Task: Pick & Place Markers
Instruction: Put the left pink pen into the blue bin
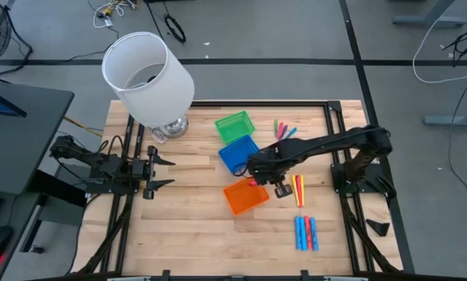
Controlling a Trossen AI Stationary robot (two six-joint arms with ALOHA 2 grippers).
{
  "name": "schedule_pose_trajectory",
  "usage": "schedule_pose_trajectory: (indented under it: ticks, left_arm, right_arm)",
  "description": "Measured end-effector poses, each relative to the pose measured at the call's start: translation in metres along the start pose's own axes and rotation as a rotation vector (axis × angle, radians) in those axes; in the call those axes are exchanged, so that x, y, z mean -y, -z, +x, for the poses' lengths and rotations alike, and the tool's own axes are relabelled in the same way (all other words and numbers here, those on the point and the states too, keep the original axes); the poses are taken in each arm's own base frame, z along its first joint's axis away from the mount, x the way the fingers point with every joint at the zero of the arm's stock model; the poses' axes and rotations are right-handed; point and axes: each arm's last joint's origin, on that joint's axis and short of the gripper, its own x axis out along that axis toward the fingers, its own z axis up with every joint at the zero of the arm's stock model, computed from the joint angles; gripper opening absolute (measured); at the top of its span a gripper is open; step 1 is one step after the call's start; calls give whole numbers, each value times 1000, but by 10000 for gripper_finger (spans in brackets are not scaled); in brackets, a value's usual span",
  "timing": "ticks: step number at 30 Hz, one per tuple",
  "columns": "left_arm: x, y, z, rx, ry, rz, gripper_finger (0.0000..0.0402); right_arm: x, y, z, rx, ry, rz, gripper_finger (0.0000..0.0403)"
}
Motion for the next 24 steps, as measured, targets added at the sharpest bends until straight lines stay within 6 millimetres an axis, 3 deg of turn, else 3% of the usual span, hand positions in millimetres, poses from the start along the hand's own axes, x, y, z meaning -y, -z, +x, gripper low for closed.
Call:
schedule_pose_trajectory:
  ticks: [16, 24]
  left_arm:
    - [0, 0, 0, -1, 0, 0, 273]
    - [0, 0, 0, 0, 0, 0, 273]
  right_arm:
    - [0, -53, -6, 43, 7, -32, 23]
    - [3, -54, -7, 48, 9, -77, 23]
